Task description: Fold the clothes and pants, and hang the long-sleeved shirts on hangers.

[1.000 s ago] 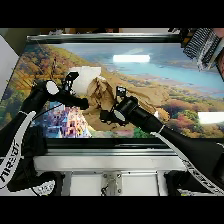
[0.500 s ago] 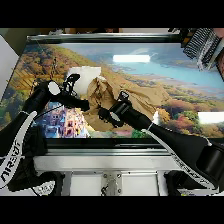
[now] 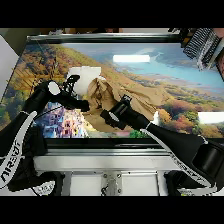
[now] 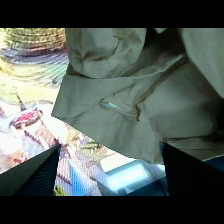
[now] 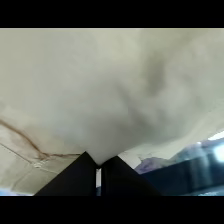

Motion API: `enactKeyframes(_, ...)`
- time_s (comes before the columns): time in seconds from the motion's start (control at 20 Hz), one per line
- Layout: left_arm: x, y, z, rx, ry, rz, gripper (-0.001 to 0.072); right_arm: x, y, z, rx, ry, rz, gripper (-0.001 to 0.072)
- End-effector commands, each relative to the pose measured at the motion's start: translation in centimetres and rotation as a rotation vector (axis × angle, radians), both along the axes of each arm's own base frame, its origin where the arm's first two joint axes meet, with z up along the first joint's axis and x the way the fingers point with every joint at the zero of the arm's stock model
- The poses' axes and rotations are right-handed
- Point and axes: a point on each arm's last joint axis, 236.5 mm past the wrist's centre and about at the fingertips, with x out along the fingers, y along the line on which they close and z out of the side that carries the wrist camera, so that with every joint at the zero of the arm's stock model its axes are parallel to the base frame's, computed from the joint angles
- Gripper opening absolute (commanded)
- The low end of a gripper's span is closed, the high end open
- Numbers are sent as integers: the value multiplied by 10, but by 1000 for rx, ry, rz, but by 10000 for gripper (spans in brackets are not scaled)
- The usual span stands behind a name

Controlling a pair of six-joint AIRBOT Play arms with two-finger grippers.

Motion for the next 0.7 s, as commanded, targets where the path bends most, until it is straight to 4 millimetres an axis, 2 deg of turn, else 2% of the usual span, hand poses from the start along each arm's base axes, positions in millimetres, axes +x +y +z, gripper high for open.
enactKeyframes(0.0, -4, 0, -1, 2, 14, -6, 674, -13, -15, 1, -82, 28, 162, 14)
enactKeyframes(0.1, -14, -7, -2, 13, 31, -74, 674, -17, -22, 16, -122, -7, 399, 14)
enactKeyframes(0.25, -28, -28, -3, 21, 27, -191, 674, -37, -45, 47, -188, 6, 670, 13)
enactKeyframes(0.35, -32, -49, -3, 23, -6, -263, 674, -47, -56, 66, -203, 8, 731, 13)
enactKeyframes(0.45, -29, -64, -10, 49, -51, -312, 675, -50, -58, 83, -189, -22, 749, 14)
enactKeyframes(0.65, -49, -90, -42, 85, 6, -409, 674, -51, -60, 103, -168, -74, 744, 14)
